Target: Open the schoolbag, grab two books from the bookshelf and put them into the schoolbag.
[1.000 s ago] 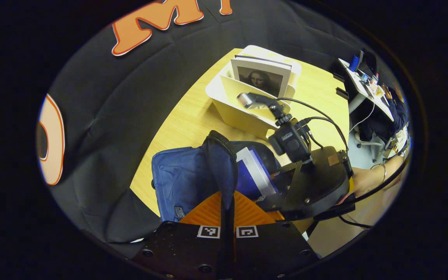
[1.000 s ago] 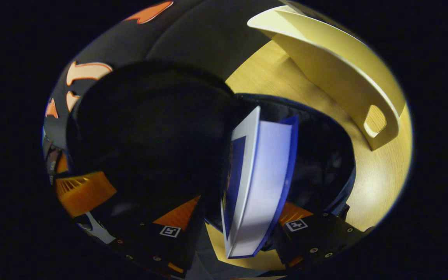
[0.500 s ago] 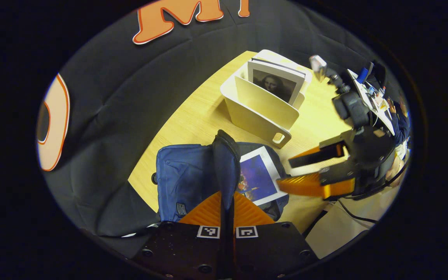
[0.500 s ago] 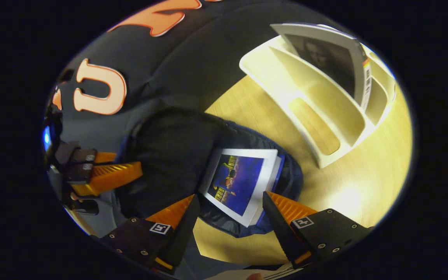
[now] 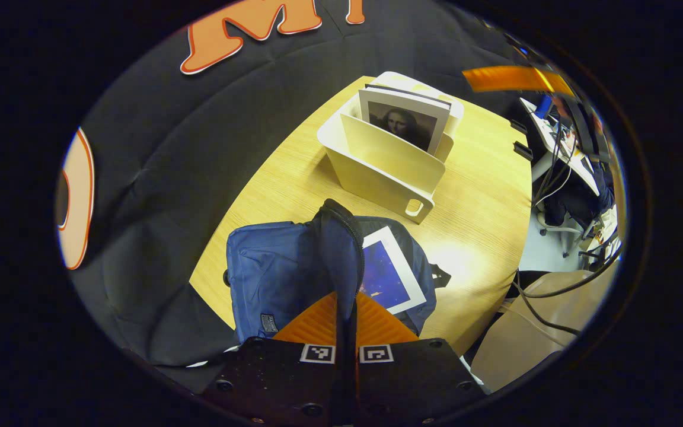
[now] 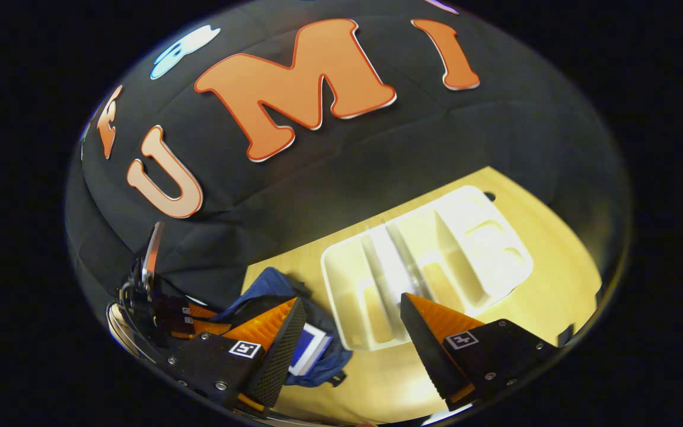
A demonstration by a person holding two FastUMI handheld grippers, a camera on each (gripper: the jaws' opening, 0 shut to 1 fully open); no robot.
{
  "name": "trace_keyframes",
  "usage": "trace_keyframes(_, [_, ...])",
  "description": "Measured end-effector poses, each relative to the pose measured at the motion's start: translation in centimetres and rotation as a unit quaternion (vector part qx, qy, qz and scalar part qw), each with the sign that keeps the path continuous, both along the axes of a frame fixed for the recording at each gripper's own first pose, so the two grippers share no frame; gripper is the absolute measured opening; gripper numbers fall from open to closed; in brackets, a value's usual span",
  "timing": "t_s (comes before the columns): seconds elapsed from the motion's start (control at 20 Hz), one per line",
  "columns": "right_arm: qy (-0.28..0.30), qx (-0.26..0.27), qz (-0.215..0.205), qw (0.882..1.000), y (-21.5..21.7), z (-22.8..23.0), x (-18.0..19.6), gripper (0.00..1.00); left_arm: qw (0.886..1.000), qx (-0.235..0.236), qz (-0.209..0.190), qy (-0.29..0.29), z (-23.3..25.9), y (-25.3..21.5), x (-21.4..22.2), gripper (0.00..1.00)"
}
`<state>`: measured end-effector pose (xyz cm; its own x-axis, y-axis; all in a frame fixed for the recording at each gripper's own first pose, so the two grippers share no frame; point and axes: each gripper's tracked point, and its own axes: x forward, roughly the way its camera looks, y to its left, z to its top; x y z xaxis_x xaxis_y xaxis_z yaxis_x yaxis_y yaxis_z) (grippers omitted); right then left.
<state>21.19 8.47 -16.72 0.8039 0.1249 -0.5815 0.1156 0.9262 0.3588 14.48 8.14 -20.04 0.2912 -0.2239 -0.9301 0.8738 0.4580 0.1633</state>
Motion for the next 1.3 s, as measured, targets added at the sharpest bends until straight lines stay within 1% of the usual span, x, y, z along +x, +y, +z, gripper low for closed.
trace_keyframes(0.05, [0.011, -0.026, 0.003, 1.000, -1.4, 0.2, 0.8, 0.97, 1.000, 0.001, -0.003, 0.000, -0.2, -0.1, -0.2, 0.01])
trace_keyframes(0.15, [0.034, -0.055, 0.017, 0.998, -2.3, -0.3, 2.7, 0.97, 1.000, 0.001, -0.005, -0.001, -0.3, -0.1, -0.5, 0.01])
trace_keyframes(0.3, [0.068, -0.056, 0.046, 0.995, -1.5, -1.7, 5.2, 0.97, 1.000, 0.001, -0.003, 0.001, -0.4, -0.3, -0.7, 0.01])
trace_keyframes(0.45, [0.111, -0.048, 0.075, 0.990, -0.4, -4.0, 6.6, 0.97, 1.000, 0.002, 0.000, 0.002, -0.4, -0.2, -0.7, 0.01])
trace_keyframes(0.55, [0.141, -0.054, 0.079, 0.985, -0.4, -5.9, 7.5, 0.97, 1.000, 0.003, 0.003, 0.003, -0.6, -0.1, -0.7, 0.01])
trace_keyframes(0.8, [0.192, -0.078, 0.096, 0.974, -0.6, -9.5, 8.3, 0.97, 1.000, 0.000, 0.012, 0.008, -0.9, 0.1, -0.8, 0.01])
trace_keyframes(1.0, [0.210, -0.080, 0.112, 0.968, 0.3, -10.8, 8.6, 0.97, 1.000, 0.001, 0.016, 0.011, -0.9, 0.1, -0.7, 0.01])
trace_keyframes(1.1, [0.224, -0.091, 0.115, 0.963, 0.2, -11.5, 8.5, 0.97, 1.000, 0.002, 0.016, 0.011, -1.0, 0.2, -0.6, 0.01])
trace_keyframes(1.15, [0.232, -0.105, 0.113, 0.961, -0.2, -12.1, 8.5, 0.85, 1.000, 0.003, 0.016, 0.010, -1.0, 0.2, -0.5, 0.01])
trace_keyframes(1.2, [0.239, -0.115, 0.110, 0.958, -0.6, -12.6, 8.5, 0.76, 1.000, 0.003, 0.017, 0.009, -1.0, 0.3, -0.5, 0.01])
trace_keyframes(1.25, [0.242, -0.114, 0.106, 0.958, -0.8, -11.7, 8.5, 0.56, 1.000, 0.003, 0.017, 0.010, -1.0, 0.3, -0.6, 0.01])
trace_keyframes(1.3, [0.242, -0.115, 0.103, 0.958, -0.6, -12.6, 8.5, 0.37, 1.000, 0.004, 0.017, 0.011, -1.0, 0.3, -0.6, 0.01])
